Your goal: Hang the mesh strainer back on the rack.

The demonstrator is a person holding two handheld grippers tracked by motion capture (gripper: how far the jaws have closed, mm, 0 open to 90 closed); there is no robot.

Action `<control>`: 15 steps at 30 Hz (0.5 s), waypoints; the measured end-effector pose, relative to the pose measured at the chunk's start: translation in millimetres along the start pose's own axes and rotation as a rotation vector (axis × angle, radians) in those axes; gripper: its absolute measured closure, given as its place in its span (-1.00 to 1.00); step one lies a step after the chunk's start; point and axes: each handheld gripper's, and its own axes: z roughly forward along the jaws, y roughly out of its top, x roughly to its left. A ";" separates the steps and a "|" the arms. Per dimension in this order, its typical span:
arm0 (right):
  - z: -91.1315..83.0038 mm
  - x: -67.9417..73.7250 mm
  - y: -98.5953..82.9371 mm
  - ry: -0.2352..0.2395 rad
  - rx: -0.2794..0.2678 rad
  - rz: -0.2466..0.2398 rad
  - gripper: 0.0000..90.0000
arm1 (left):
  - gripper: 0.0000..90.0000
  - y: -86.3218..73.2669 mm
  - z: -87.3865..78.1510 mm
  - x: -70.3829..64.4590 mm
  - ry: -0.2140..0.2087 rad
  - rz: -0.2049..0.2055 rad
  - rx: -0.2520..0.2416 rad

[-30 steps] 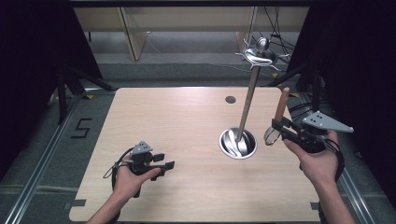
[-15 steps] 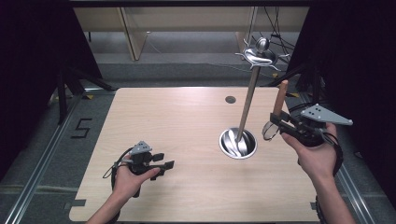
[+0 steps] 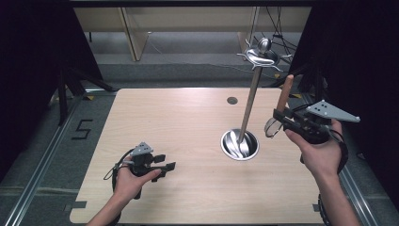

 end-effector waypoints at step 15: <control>-2.7 5.2 8.3 0.003 -0.015 0.011 0.55 | -0.11 0.7 -0.2 0.1 -0.004 0.002 -0.001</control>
